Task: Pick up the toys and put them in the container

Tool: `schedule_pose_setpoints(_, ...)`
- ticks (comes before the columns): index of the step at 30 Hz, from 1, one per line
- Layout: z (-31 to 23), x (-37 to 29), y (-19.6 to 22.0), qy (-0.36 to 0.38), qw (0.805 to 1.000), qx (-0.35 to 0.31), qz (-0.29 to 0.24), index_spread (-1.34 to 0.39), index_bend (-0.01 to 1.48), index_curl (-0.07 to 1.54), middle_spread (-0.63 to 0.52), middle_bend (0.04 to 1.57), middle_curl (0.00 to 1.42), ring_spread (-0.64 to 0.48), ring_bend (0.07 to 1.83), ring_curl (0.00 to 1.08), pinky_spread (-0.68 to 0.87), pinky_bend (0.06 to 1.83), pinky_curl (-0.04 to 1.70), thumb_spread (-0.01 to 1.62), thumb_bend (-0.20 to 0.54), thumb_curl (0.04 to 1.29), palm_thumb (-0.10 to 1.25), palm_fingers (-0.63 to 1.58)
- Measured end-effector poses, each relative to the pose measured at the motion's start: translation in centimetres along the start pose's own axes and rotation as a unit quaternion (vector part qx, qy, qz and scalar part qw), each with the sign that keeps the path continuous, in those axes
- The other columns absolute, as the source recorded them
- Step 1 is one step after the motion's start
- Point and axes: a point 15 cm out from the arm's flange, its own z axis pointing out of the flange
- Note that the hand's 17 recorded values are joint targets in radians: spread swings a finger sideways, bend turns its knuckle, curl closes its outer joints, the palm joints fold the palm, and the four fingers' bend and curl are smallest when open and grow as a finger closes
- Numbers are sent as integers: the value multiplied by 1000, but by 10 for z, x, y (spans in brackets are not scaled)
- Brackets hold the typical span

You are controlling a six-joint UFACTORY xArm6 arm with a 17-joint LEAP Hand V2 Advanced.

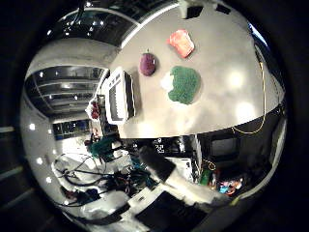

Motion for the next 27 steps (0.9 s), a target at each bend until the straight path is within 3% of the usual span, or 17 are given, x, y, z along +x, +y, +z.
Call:
schedule_pose_setpoints(17,2,-134,-24,0,994,-2,-107,-384,171,316,45,191,315,192,195,209,401,299,299,1029,-25,278,439,209)
schedule_pose_setpoints(25,81,-138,4,-16,994,-38,-102,-366,165,297,49,197,315,194,199,228,409,307,305,1036,-23,280,471,184)
schedule_pose_setpoints(27,88,-143,4,-32,995,-20,-92,-365,166,296,43,198,317,190,199,232,411,302,306,1033,-22,280,480,187)
